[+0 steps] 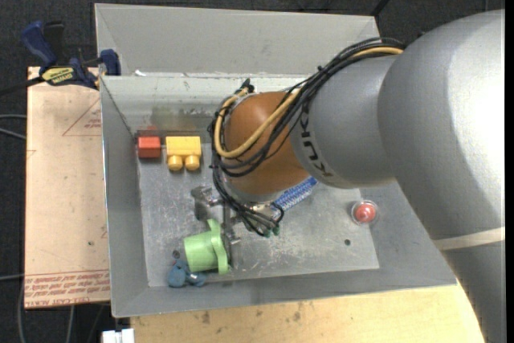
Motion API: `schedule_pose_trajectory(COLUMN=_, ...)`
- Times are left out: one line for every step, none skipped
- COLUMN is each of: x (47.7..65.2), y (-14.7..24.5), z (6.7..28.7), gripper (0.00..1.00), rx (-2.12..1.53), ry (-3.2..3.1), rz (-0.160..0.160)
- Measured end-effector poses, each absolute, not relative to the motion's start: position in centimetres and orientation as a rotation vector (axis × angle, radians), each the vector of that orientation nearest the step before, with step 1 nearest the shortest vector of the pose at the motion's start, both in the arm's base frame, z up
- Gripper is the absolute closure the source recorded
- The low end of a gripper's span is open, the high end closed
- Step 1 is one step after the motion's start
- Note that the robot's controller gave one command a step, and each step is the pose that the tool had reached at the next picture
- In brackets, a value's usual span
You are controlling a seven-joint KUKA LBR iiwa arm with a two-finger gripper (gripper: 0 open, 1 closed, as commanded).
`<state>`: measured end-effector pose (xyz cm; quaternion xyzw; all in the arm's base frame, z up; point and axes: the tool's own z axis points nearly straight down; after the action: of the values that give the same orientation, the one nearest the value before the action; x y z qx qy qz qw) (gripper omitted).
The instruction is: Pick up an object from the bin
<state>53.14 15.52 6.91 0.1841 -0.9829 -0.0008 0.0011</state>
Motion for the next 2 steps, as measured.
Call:
schedule_pose_trajectory(x=49.01, y=16.0, z=7.18, gripper=0.0, rx=1.129, ry=-2.946, rz=-0.002)
schedule_pose_trajectory(x=49.34, y=15.9, z=7.36, gripper=1.0, rx=1.126, ry=-2.958, rz=0.0)
